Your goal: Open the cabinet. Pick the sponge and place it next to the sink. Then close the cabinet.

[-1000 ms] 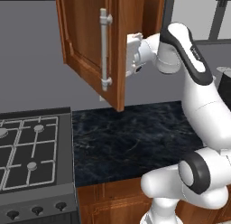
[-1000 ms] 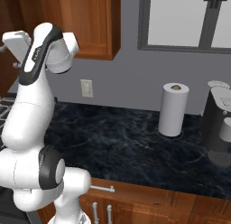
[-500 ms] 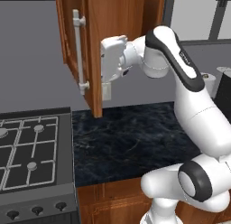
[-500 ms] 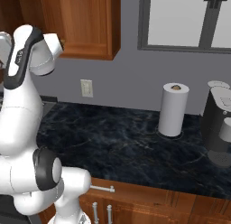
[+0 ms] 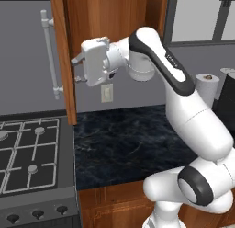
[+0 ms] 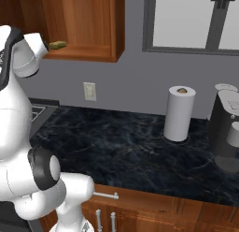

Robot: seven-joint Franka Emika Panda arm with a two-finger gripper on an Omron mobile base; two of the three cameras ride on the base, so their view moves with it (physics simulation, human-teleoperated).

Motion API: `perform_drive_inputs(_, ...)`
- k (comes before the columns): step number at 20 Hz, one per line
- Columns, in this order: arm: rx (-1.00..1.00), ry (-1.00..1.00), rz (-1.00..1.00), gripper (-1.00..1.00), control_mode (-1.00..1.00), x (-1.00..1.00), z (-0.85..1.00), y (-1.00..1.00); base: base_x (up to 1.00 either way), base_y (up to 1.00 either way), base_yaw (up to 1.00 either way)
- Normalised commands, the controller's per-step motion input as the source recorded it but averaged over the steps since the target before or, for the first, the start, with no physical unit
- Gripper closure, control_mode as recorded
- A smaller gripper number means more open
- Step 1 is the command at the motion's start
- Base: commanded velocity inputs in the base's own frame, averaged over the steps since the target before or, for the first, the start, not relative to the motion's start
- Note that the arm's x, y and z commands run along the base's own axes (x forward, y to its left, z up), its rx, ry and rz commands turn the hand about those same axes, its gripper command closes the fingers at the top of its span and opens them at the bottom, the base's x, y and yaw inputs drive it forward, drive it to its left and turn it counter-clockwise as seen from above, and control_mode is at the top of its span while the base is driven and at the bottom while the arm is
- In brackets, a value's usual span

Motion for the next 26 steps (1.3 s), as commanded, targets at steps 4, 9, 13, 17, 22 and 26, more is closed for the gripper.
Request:
perform_drive_inputs(4,-0.06,0.00,0.00,-1.00,-1.00,0.00,0.00,0.46,0.00,0.00,0.00)
perform_drive_inputs(9,-0.06,0.00,0.00,-1.00,-1.00,-0.02,0.00,0.49,0.00,0.00,0.00)
perform_drive_inputs(13,-0.05,-0.07,0.00,-1.00,-1.00,-0.03,0.00,0.13,0.00,0.00,0.00)
perform_drive_inputs(17,-0.04,-0.15,0.00,-1.00,-1.00,-0.21,0.00,-0.09,0.00,0.00,0.00)
perform_drive_inputs(22,-0.05,-0.18,0.00,-1.00,-1.00,-0.27,0.00,-0.42,0.00,0.00,0.00)
perform_drive_inputs(26,-0.03,-0.14,-0.01,-1.00,-1.00,-0.25,0.00,-0.40,0.00,0.00,0.00)
